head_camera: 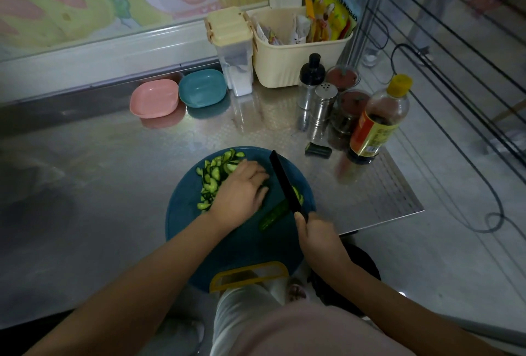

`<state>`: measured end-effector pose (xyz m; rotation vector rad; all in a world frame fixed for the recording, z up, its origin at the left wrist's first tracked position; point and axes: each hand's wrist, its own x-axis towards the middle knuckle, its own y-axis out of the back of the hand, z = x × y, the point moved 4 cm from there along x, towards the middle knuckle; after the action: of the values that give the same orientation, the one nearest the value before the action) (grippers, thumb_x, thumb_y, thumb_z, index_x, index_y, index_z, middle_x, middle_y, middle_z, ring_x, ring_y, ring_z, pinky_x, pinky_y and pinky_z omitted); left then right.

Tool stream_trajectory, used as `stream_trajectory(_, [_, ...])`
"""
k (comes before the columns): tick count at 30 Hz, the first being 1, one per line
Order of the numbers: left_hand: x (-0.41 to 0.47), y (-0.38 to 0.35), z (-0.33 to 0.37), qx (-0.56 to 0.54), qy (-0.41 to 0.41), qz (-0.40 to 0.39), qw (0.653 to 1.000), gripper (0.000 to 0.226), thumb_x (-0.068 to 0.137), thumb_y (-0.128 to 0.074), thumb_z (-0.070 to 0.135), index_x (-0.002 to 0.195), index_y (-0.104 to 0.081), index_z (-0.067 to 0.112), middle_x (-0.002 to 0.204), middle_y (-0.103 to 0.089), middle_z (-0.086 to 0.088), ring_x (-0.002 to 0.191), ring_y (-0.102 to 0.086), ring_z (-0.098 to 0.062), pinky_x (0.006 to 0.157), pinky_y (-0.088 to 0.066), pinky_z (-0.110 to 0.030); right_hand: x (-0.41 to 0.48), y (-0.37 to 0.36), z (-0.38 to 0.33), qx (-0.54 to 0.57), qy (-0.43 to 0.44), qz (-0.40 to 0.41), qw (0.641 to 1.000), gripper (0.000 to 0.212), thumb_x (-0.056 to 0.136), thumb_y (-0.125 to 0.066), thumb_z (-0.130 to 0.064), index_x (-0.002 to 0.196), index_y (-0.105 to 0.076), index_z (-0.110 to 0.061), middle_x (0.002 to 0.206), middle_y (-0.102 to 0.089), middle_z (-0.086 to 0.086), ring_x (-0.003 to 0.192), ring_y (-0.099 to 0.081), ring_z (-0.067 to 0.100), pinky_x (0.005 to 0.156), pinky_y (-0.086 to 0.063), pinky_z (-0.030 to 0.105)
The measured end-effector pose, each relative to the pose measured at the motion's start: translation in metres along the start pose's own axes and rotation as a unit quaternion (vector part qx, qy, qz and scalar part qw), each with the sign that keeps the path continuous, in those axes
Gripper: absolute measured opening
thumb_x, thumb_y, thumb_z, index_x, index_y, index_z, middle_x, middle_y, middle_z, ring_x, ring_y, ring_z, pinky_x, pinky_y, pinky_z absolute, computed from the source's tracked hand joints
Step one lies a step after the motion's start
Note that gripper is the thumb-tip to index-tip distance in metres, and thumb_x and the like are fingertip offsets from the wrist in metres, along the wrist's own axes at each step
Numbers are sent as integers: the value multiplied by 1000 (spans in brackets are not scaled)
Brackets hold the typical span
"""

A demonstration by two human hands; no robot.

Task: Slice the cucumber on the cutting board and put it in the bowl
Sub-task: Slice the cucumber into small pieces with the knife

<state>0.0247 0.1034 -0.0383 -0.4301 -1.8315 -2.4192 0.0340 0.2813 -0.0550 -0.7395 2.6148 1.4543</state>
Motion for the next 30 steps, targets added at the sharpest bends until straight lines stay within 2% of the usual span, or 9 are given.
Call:
stream_trajectory(2, [-11, 0, 20, -6, -7, -13, 1000, 27, 79, -69, 25, 101, -67, 9, 97, -63, -7, 93, -54, -20, 83, -45, -29, 2, -2, 2, 12, -2, -13, 1000, 41, 99, -21, -45, 86, -43, -12, 62, -35, -5, 55, -39, 13, 45, -22, 22])
stream_trajectory(4, [-23, -9, 35, -14, 11, -55, 998, 30, 75, -74, 26, 100, -66, 11, 91, -64, -5, 85, -60, -22, 68, -51, -30, 3, -2, 3, 37, -20, -36, 998, 32, 101, -31, -37, 86, -42, -12, 67, -41, -1, 65, -44, 18, 47, -25, 25])
stream_trajectory(6, [-30, -20, 40, -27, 47, -75, 996, 28, 75, -75, 20, 99, -66, 9, 88, -64, -7, 80, -63, -26, 62, -54, -32, 2, 1, 2, 19, 1, -7, 1000, 31, 101, -33, -34, 82, -42, -11, 64, -42, -1, 67, -50, 23, 47, -25, 25])
stream_trajectory(9, [-27, -27, 40, -59, 106, -63, 991, 26, 78, -72, 14, 102, -66, 6, 88, -64, -11, 77, -64, -28, 62, -54, -35, 3, 3, -1, 22, 19, 9, 1000, 30, 101, -34, -33, 81, -41, -12, 69, -54, 7, 71, -60, 30, 44, -27, 23])
stream_trajectory(12, [-25, -28, 42, -94, 138, -30, 986, 26, 81, -65, 14, 105, -66, 4, 89, -63, -11, 76, -63, -28, 66, -55, -34, 7, 6, -2, 10, 11, 2, 1000, 32, 102, -31, -34, 86, -45, -10, 85, -64, 16, 80, -62, 30, 53, -27, 24])
stream_trajectory(16, [-29, -30, 44, -98, 151, -13, 984, 32, 85, -53, 21, 109, -66, 5, 86, -61, -9, 75, -60, -25, 65, -54, -32, 6, 8, -2, 18, 5, -14, 1000, 35, 102, -30, -36, 87, -47, -9, 88, -65, 17, 80, -62, 31, 57, -30, 26])
stream_trajectory(23, [-27, -30, 44, -72, 143, -17, 987, 33, 80, -57, 17, 109, -68, 5, 76, -56, -9, 65, -56, -24, 53, -49, -28, 1, 13, -1, 13, -3, -31, 999, 37, 102, -30, -36, 71, -37, -17, 82, -62, 14, 67, -53, 24, 56, -28, 26])
stream_trajectory(25, [-27, -30, 43, -66, 137, -12, 988, 32, 80, -58, 17, 108, -69, 5, 75, -56, -9, 64, -56, -24, 53, -48, -28, -1, 13, -1, 9, 1, -26, 1000, 36, 102, -30, -36, 74, -39, -14, 78, -59, 13, 63, -48, 20, 55, -28, 25])
stream_trajectory(30, [-26, -31, 44, -51, 123, -17, 991, 30, 80, -61, 15, 107, -69, 4, 74, -57, -9, 63, -56, -24, 53, -48, -27, -5, 15, -1, 4, 24, -35, 999, 34, 102, -30, -32, 80, -44, -10, 75, -54, 12, 72, -57, 29, 57, -30, 26])
